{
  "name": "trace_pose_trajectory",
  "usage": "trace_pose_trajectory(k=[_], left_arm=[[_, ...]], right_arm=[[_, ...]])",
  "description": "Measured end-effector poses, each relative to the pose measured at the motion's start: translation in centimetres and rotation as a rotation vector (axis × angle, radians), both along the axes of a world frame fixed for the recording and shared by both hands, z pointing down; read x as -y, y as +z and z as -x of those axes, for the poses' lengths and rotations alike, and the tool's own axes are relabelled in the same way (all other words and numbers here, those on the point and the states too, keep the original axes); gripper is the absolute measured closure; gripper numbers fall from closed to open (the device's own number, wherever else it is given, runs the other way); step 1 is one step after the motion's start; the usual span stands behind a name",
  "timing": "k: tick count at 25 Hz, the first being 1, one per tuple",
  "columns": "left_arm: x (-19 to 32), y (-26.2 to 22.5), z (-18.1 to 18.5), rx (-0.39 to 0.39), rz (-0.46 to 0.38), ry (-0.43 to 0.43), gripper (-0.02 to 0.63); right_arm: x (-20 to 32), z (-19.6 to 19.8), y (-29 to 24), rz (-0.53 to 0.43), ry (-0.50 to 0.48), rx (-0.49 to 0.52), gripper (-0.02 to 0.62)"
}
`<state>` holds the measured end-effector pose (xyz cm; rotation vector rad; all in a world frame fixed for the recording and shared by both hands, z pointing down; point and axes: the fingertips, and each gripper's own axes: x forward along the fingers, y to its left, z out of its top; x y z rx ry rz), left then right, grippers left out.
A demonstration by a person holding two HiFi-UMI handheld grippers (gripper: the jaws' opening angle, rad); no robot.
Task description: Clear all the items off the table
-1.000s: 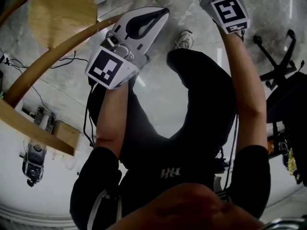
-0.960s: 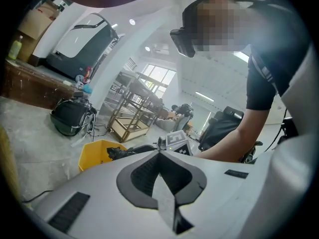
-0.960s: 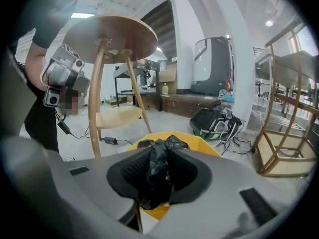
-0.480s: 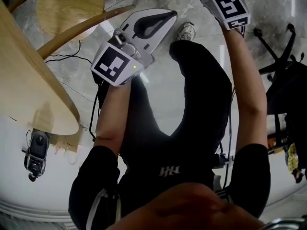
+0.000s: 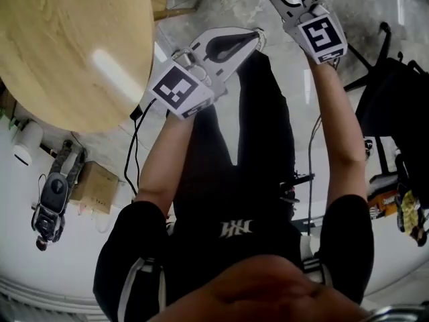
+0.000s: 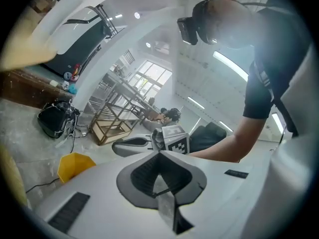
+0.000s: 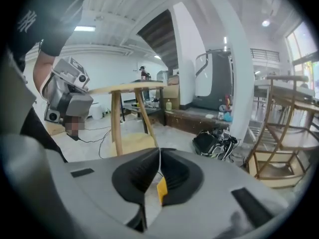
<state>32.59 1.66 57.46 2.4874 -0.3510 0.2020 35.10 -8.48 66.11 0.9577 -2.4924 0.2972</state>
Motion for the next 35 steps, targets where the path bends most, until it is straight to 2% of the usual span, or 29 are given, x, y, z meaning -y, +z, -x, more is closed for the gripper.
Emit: trace_pose_trajectory(k=[1, 5, 8, 11, 13, 17, 21, 24, 27, 30, 35], left_arm=[[-0.4, -2.0, 0.2, -0.014, 0.006, -0.002, 0.594], [-1.8, -9.5, 1.1, -0.063, 0.021, -0.013, 0.594], [-2.3, -14.5, 2.0, -0.069, -0.042, 0.015, 0.594], [-3.1, -19.3, 4.7, -0.088, -0.082, 0.024, 0.594], [-2.8, -22.2, 7.3, -0.098, -0.106, 0.011, 0.594], [-2.1, -26.5, 13.3, -0.065, -0.166, -0.040, 0.594], [-2.3, -28.4, 19.1, -0.042, -0.201, -0.084, 0.594], [-3.6, -30.0, 23.9, -0.037, -0.208, -0.130, 0.594], [-4.4, -31.4, 29.2, -0.035, -0.228, -0.175, 0.594], [-4.9, -32.3, 34.9, -0.037, -0.231, -0.214, 0.594], [-6.6, -32.9, 42.0, -0.037, -0.234, -0.282, 0.594]], right_arm=[[-0.4, 0.3, -2.5, -0.014, -0.001, 0.007, 0.589], [-1.2, 1.4, -12.3, -0.067, 0.006, 0.066, 0.591], [-1.6, 2.1, -19.5, -0.124, 0.014, 0.129, 0.591], [-4.1, 4.2, -25.5, -0.158, -0.038, 0.137, 0.591], [-5.5, 6.3, -28.4, -0.156, -0.079, 0.127, 0.591], [-7.5, 11.8, -33.7, -0.165, -0.144, 0.146, 0.591], [-9.3, 17.7, -37.3, -0.185, -0.208, 0.175, 0.591], [-10.7, 22.0, -39.0, -0.155, -0.248, 0.220, 0.591], [-10.6, 25.6, -40.4, -0.124, -0.254, 0.282, 0.591], [-9.8, 28.3, -42.3, -0.155, -0.225, 0.301, 0.591], [-10.0, 30.1, -44.2, -0.202, -0.199, 0.284, 0.592]])
